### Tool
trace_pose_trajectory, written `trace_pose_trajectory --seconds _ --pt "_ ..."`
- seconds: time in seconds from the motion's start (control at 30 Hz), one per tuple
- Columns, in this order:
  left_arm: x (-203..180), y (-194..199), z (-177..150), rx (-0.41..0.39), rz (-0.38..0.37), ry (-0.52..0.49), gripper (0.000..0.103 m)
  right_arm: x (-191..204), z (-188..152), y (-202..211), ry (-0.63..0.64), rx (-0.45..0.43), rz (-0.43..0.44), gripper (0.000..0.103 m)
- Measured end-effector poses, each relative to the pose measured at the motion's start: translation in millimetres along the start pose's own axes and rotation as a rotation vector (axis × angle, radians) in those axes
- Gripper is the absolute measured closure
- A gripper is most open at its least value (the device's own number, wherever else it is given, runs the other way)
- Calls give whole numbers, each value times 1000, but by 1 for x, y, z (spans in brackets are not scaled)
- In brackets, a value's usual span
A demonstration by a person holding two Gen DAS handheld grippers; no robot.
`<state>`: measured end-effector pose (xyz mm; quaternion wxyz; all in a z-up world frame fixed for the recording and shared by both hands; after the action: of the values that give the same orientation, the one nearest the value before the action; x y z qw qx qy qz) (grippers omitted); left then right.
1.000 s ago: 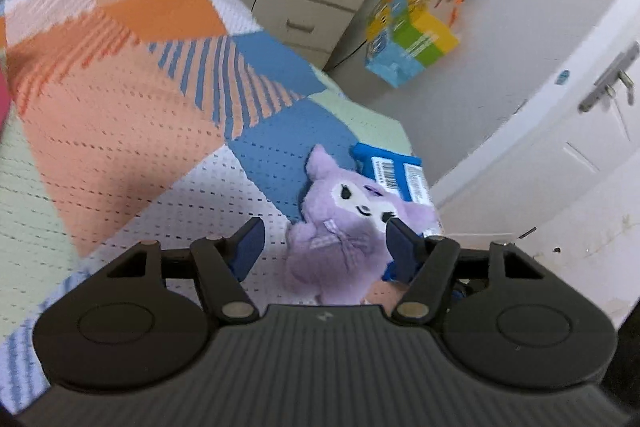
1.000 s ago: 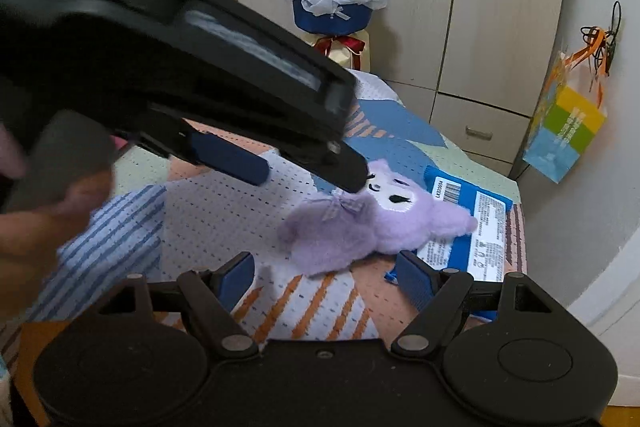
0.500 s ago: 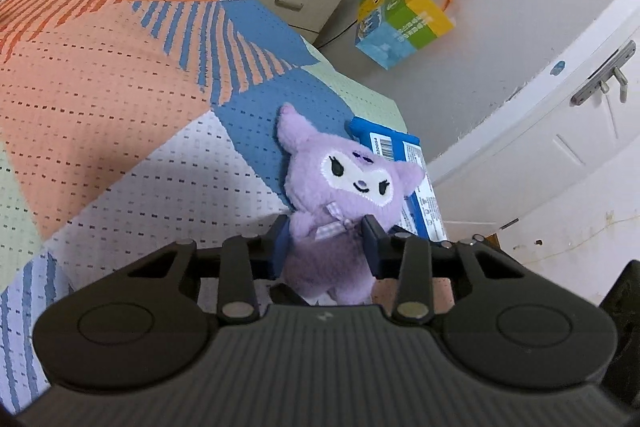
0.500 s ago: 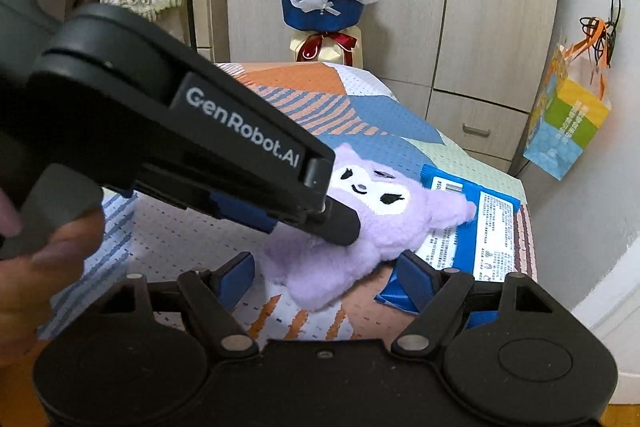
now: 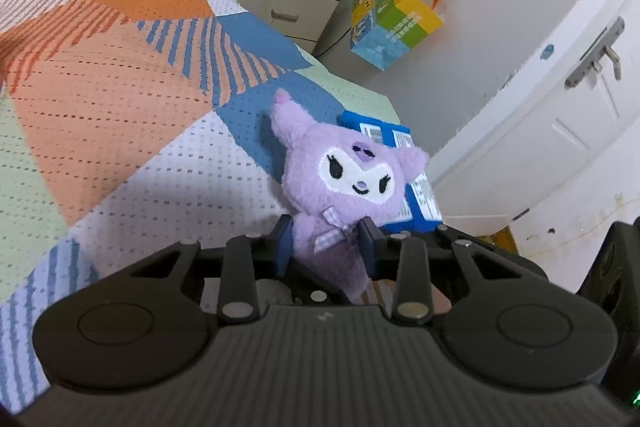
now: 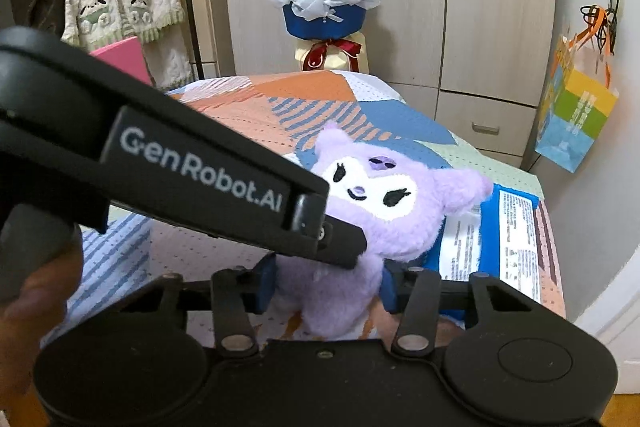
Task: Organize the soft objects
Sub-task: 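Close both tools on the purple plush toy from either side, then lift the purple plush toy with both tools toward the pink box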
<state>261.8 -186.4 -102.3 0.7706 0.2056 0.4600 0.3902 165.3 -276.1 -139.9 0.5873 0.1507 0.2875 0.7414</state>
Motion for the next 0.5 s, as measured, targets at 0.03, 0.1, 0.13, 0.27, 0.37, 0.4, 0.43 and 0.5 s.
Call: trace_pose_trajectory --seconds 0.03,0.1,0.13,0.27,0.37,0.4,0.43,0.5 --pt "-1 3 -2 1 4 -7 69 1 -1 2 -7 1 5 49" --pt "-2 8 -7 6 10 -22 69 5 -3 7 -16 3 10 49" --pt "-3 12 -10 7 13 -31 69 7 -4 10 -21 5 12 49" --pt "-5 27 -23 11 17 -56 69 15 -8 23 -39 10 26 49" --pt "-6 39 -32 10 12 -66 69 24 -11 35 -31 9 31 49" --pt "-6 43 -36 11 10 -68 69 27 -12 39 -27 8 32 49" --pt "-5 47 -39 13 9 -70 69 30 -13 43 -24 10 34 50" --pt "-5 55 -47 17 7 -80 69 35 -15 51 -24 15 40 50"
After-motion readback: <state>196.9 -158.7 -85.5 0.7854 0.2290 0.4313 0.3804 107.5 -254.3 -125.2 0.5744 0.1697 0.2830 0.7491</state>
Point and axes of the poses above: each gripper's, at about its wrist camera, not at the fingertips, and y roughly against the way its jaws point, x to its left, z to its top, the point moved 1 cm from there along -y, roughly the way its jaws point, and after that the axes turned 12 degrees about y, right-handed, at the moved point
